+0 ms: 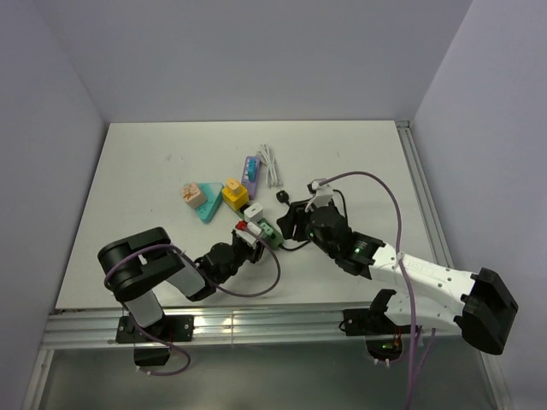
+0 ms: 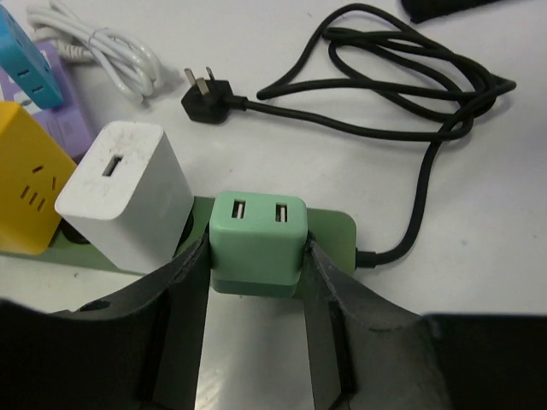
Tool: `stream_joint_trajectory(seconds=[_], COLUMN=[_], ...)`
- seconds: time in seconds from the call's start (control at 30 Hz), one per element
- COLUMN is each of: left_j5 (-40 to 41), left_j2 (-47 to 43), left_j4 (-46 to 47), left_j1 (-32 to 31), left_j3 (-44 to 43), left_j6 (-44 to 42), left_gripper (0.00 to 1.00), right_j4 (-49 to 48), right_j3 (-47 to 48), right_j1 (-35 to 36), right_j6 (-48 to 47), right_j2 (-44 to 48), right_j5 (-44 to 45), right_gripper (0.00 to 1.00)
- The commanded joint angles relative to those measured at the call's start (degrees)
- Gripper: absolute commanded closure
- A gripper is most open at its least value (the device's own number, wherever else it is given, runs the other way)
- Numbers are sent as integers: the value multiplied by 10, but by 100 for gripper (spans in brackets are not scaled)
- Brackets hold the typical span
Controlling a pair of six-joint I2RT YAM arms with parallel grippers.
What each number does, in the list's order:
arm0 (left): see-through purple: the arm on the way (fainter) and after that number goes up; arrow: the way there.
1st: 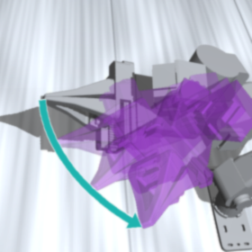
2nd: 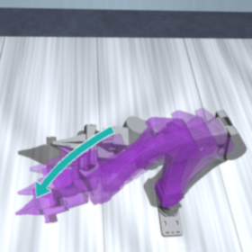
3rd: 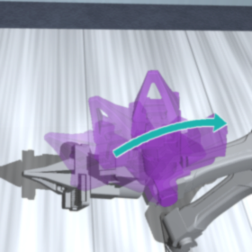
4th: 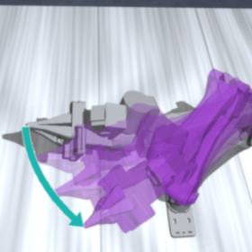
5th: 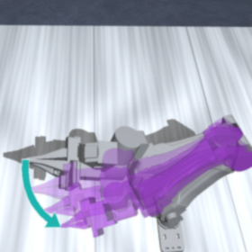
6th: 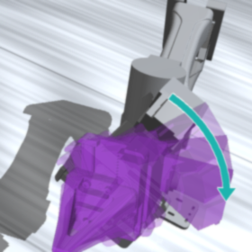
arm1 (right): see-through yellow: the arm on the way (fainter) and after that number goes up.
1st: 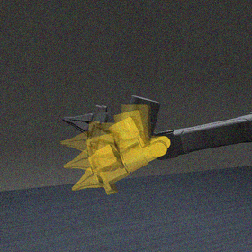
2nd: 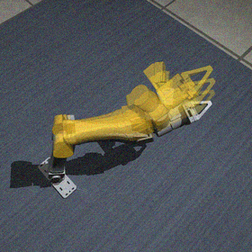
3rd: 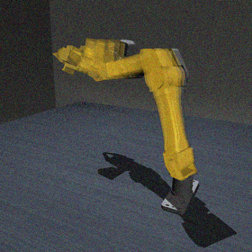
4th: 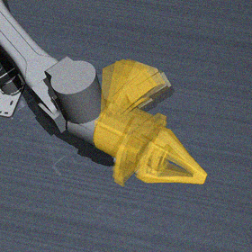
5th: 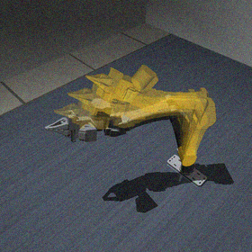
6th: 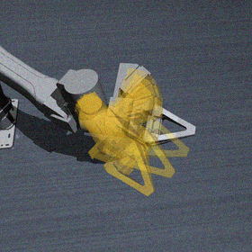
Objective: Insert the plug
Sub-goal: Pick up the plug from the center of the board.
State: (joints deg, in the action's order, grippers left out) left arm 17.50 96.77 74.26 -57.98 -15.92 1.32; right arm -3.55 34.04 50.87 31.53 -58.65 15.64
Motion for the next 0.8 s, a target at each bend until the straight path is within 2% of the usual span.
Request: stream_joint_trajectory(seconds=[0.0,0.17,0.33,0.53,0.77], left_j5=[13,3,-11,-33,-46], left_j2=[26,33,-12,-61,-59], left_j4=[271,280,226,178,167], left_j1=[2,7,8,9,14], left_j3=[-20,-27,-22,-22,-23], left_j6=[3,3,13,16,17], left_gripper=[100,100,100,100,100], right_j4=[-17,-18,-23,-26,-48], right_j3=[25,43,48,75,84], right_j1=[4,4,3,3,-2], right_j6=[-24,-34,-44,-58,-69], right_j2=[-25,-73,-104,-146,-162], right_j5=[11,11,4,-19,-36], right_gripper=[42,44,49,49,48])
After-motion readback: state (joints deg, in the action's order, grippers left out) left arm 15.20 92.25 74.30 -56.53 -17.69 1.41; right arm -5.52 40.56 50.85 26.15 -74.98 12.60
